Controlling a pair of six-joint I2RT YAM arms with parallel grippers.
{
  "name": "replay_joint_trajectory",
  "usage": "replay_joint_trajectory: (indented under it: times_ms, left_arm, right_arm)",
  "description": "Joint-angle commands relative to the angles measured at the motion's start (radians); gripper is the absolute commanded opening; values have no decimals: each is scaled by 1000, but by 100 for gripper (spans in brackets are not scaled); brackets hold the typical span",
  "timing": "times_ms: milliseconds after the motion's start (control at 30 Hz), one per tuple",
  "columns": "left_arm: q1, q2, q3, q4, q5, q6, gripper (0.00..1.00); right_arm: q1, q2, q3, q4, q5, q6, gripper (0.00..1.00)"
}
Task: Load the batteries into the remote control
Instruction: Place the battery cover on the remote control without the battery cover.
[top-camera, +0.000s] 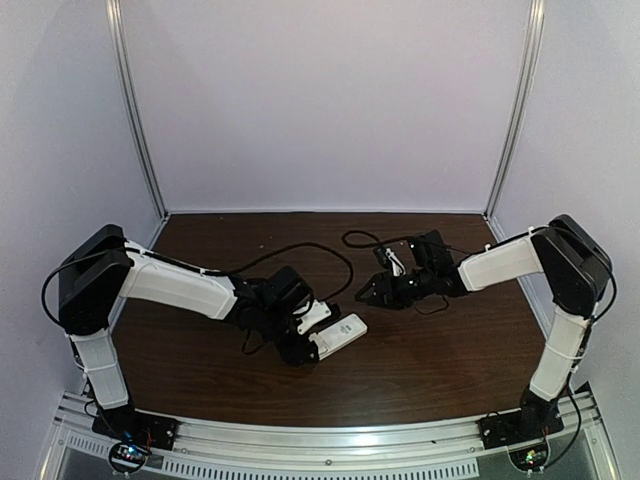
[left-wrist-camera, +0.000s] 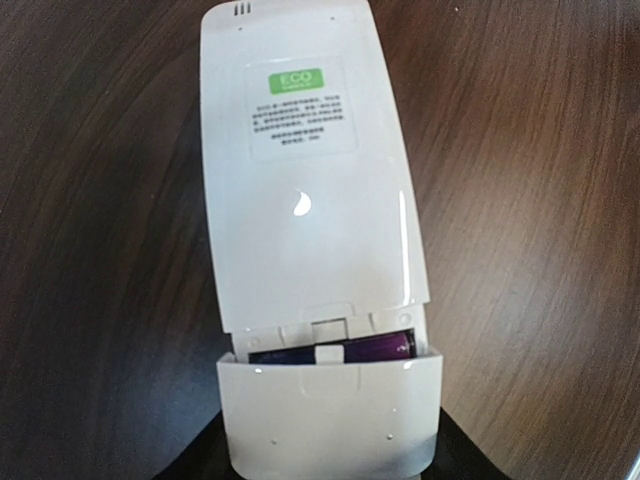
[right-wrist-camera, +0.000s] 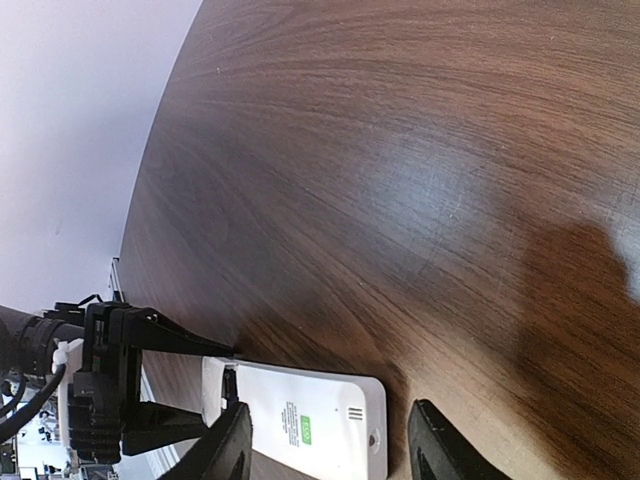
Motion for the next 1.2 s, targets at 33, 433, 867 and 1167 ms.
replay_joint_trajectory:
  times_ms: [33, 433, 867, 1167]
  left_arm:
    - [4, 5, 6, -57, -16, 10, 51]
    - [5, 46, 46, -60, 48, 10, 58]
    - [5, 69, 47, -45, 72, -14, 66]
    - [5, 70, 54, -25, 42, -14, 57]
  right_arm:
    - [-4, 27, 17, 34, -2, 8, 54]
    - [9, 64, -19, 83, -13, 26, 54]
    - [25, 70, -54, 120, -18, 44, 52]
    - [31, 68, -59, 120, -23, 42, 51]
